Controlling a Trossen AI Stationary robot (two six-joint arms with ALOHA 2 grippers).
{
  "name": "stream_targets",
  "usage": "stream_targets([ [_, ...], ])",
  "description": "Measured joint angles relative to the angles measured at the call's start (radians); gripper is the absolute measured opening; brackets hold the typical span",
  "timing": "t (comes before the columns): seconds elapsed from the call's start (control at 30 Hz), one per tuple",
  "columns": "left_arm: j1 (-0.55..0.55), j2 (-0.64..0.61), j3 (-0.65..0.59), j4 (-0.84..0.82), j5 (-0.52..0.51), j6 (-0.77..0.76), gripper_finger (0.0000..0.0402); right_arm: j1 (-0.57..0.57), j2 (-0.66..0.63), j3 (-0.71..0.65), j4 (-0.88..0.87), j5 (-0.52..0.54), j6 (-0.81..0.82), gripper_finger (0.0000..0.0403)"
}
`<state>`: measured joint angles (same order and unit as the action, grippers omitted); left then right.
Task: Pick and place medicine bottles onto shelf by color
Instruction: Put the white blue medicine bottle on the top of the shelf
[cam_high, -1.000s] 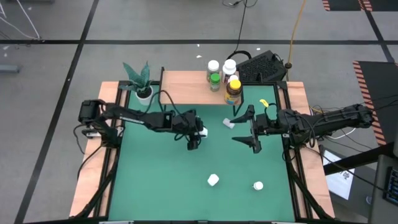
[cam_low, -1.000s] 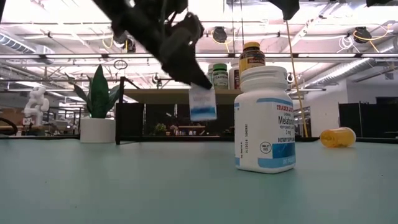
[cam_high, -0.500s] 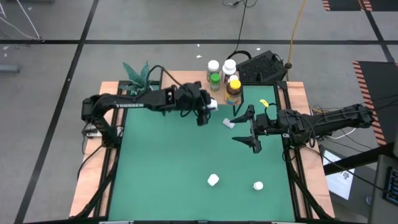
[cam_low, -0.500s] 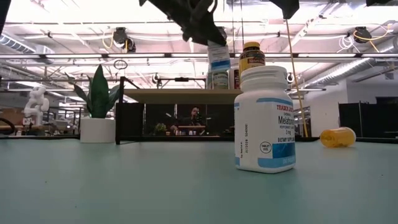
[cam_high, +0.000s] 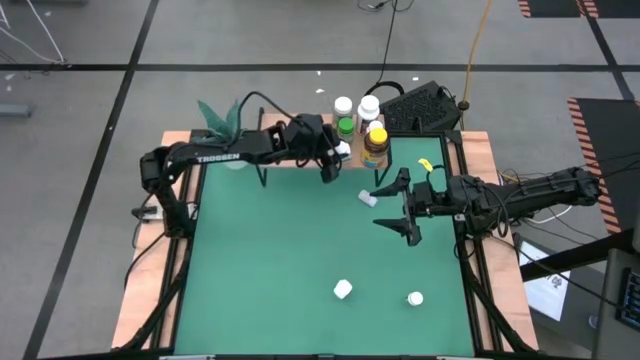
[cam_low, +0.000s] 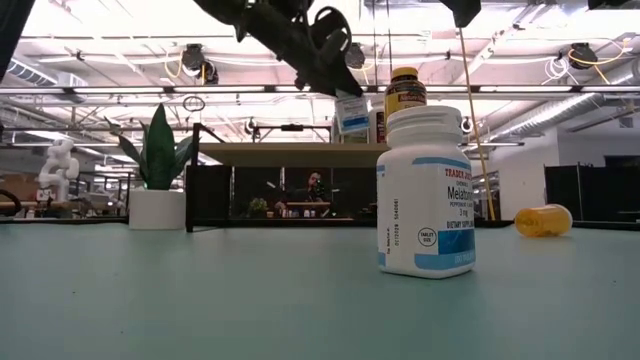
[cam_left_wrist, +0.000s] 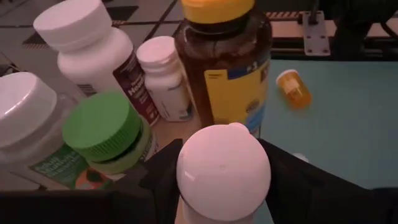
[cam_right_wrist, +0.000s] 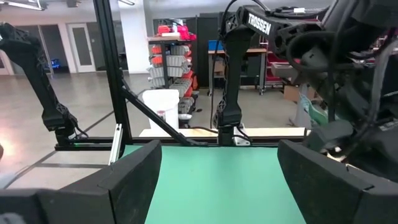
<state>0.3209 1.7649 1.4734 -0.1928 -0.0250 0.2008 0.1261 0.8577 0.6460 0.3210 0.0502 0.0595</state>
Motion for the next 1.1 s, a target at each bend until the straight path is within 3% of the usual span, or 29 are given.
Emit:
stream_targets([
  [0.63,0.005,0.035,-0.001,0.022,0.011,0.038,0.0184,0.0,0.0,0.0,-0.012,-0.002,0.0,0.0313],
  [1.1,0.005,0.034,-0.001,0.03,0.01,0.059,0.0213,0.0,0.0,0.0,-0.015,-0.002,0.0,0.0314],
])
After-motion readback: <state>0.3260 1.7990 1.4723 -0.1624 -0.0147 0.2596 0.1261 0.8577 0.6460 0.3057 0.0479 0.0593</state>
